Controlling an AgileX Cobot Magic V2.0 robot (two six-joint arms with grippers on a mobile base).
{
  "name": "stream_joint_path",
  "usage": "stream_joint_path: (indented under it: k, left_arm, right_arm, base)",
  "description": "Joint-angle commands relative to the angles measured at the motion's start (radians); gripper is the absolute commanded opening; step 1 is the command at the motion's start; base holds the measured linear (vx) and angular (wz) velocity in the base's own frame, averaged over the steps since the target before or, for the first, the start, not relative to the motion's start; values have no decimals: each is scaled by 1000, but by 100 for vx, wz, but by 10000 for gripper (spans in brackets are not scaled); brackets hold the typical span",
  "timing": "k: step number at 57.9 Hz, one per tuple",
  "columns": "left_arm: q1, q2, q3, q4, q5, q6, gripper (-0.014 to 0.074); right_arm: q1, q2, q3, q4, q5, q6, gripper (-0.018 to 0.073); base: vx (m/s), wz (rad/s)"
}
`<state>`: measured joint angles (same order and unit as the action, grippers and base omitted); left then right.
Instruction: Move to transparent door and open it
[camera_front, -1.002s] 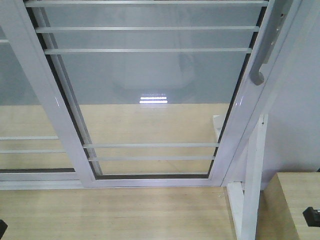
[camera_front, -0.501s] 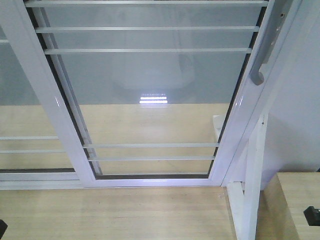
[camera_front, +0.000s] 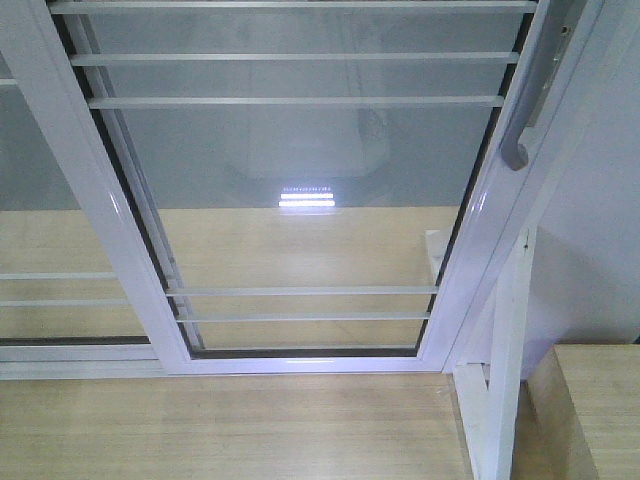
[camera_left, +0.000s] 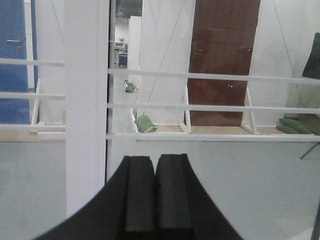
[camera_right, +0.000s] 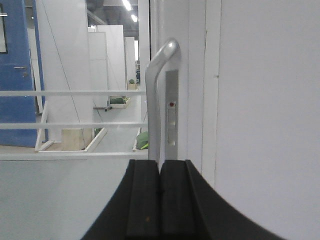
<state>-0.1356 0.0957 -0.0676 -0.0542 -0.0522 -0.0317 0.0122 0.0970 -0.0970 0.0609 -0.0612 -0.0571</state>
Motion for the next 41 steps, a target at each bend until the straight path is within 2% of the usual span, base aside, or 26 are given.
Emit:
stream_joint_path:
  k: [1, 10, 20, 31, 41]
  left_arm:
    - [-3, 134, -121, -3, -142, 32, 3]
    - [-3, 436, -335, -3, -249, 60, 3]
    - [-3, 753, -569, -3, -250, 49, 3]
    - [-3, 981, -715, -3, -252, 48, 3]
    - [-3, 1067, -750, -3, -254, 42, 4]
  right_arm:
    - [-3, 142, -142, -6, -100, -68, -6]
    - [-3, 421, -342, -5, -102, -121, -6]
    - [-3, 691, -517, -5, -155, -134, -6]
    - [-3, 859, -578, -2, -314, -129, -6]
    - [-3, 926, -578, -2, -370, -107, -4]
  base:
    - [0, 0]
    - [0, 0]
    - [0, 0]
    - [0, 0]
    - [0, 0]
